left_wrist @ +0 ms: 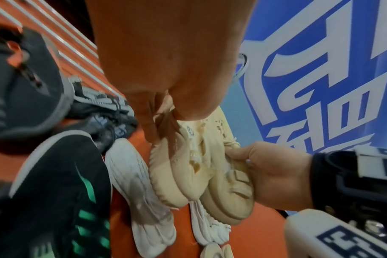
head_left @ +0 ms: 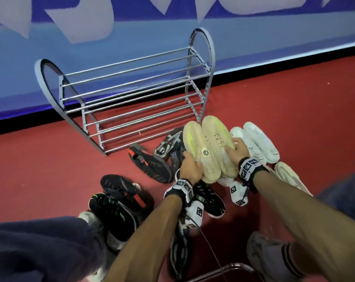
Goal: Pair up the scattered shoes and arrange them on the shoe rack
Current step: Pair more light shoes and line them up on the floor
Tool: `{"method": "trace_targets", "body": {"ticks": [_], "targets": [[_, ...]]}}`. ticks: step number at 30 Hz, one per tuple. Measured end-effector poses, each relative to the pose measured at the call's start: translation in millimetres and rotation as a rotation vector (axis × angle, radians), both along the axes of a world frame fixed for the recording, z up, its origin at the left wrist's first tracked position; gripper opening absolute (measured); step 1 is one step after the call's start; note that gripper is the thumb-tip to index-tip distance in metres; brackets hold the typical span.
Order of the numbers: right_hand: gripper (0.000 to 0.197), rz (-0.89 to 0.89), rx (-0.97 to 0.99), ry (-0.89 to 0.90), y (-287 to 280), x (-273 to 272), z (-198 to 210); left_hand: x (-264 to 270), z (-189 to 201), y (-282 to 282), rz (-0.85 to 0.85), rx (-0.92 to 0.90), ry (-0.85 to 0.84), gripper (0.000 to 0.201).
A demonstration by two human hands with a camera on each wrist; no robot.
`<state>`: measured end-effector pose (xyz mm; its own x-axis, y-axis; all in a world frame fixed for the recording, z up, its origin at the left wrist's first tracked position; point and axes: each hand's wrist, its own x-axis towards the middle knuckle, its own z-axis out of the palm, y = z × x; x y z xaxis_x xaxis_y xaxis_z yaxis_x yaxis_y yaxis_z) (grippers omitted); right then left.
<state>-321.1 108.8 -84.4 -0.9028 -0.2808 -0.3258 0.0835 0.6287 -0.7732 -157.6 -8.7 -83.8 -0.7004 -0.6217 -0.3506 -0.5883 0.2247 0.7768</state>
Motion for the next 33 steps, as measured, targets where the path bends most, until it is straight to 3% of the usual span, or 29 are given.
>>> {"method": "trace_targets", "body": {"ticks": [4, 9, 11, 15, 20, 26, 33], "targets": [[0.03, -0.042, 0.067, 0.002, 28.5, -27.0, -39.4, -36.4, -36.6, 31.7, 0.016, 0.066, -0.009, 0.041], [0.036, -0.085, 0.131, -0.028, 47.8, -46.6, -95.4, -61.8, -77.9, 47.7, 0.038, 0.116, -0.095, 0.023], [0.035, -0.046, 0.187, -0.111, 48.9, -46.0, -115.8, -63.1, -91.8, 46.3, 0.007, 0.108, -0.155, 0.019], [0.049, 0.049, 0.266, -0.346, 45.3, -38.4, -148.8, -50.5, -117.2, 34.5, 0.027, 0.187, -0.305, 0.043], [0.053, 0.16, 0.335, -0.363, 43.5, -32.9, -157.1, -32.4, -127.8, 22.5, 0.045, 0.246, -0.321, 0.052], [0.042, 0.225, 0.294, -0.336, 32.8, -0.8, -154.9, -9.2, -128.9, 3.9, 0.059, 0.219, -0.426, 0.06], [0.041, 0.394, 0.271, -0.333, 10.5, 67.6, -153.6, 61.0, -129.0, -33.6, 0.065, 0.143, -0.547, 0.048]]}}
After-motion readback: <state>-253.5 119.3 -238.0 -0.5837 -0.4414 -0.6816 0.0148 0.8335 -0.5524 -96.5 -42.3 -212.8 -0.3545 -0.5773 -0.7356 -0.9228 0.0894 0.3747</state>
